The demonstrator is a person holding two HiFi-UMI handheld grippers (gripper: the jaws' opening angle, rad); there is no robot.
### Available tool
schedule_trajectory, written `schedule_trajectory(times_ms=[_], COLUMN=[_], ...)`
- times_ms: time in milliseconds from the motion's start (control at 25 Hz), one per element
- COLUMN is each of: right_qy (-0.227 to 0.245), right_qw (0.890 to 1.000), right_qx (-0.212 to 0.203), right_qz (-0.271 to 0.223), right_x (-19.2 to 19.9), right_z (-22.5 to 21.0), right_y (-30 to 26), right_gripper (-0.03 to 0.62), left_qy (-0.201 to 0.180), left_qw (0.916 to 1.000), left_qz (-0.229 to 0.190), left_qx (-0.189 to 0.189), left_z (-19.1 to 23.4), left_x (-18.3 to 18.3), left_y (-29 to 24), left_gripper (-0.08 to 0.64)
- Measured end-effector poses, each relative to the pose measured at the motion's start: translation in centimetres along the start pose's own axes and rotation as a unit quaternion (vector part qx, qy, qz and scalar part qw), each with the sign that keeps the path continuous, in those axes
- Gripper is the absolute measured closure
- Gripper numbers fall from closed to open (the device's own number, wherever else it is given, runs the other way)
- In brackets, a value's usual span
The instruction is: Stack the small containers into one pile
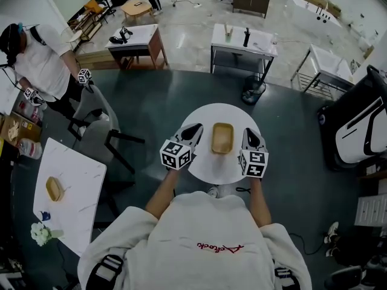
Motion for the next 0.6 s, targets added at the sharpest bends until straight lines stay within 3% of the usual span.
schedule_trajectory(times_ms=[600], right_qy=[-0.009], right_qw=[1.0], right_qx=[-0.002], right_qz=[0.005], right_x=[0.82], right_z=[-0.22], right_y=[0.02], right_gripper=[0.572], left_qy=[0.001], left_qw=[1.0], left_qz=[0.002], left_qx=[-0.007], left_z=[0.06], left_x=[0.51], left_y=[0.2], left_gripper=[0.537])
Point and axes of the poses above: the fingertips, and each gripper's own axes: y backward along the fingers, z to its left, x out of its underside, the point moved 1 cm from there along y, backward along the fingers, and after that the axes turned 14 degrees about -x, right-handed, at the moved point
